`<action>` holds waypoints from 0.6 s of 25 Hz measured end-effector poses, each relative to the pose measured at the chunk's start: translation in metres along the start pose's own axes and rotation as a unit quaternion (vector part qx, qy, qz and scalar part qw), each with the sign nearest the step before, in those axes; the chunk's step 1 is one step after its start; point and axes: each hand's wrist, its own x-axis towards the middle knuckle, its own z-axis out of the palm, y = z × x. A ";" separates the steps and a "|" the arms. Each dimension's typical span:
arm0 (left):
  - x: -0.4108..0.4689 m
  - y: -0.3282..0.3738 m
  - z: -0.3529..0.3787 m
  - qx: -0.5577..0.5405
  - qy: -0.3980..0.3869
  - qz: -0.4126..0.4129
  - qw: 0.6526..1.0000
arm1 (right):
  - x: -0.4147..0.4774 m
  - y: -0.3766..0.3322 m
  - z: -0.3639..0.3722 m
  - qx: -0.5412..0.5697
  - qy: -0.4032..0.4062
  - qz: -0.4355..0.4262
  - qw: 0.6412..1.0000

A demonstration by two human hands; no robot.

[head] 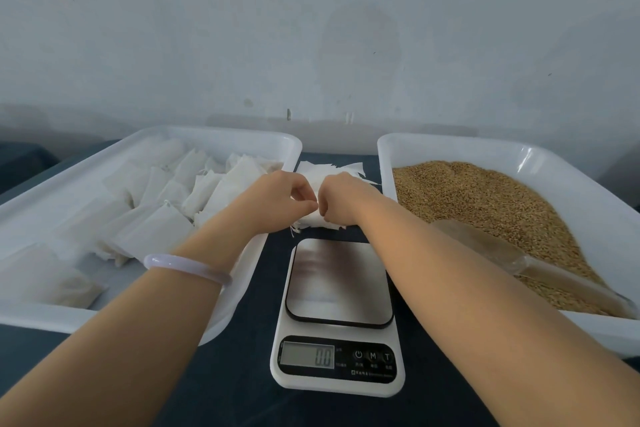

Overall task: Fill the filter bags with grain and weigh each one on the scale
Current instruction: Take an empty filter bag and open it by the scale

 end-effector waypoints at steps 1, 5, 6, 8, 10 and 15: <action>0.000 0.000 0.000 -0.001 0.000 0.000 1.000 | -0.001 0.001 0.000 0.011 0.009 0.000 1.000; 0.000 -0.001 0.000 -0.007 0.003 0.002 1.000 | -0.007 0.007 -0.003 0.070 0.059 0.036 0.995; 0.000 -0.001 0.000 -0.009 0.005 0.003 1.000 | -0.008 0.010 -0.005 0.088 0.081 0.045 0.992; -0.001 0.000 0.000 -0.006 0.004 0.002 1.000 | -0.012 0.018 -0.010 0.144 0.114 0.068 0.981; -0.003 0.001 -0.001 -0.006 -0.003 0.001 1.000 | -0.018 0.027 -0.015 0.220 0.125 0.083 0.964; -0.004 0.002 0.000 -0.003 -0.017 -0.011 1.000 | -0.042 0.040 -0.031 0.358 0.131 0.083 0.921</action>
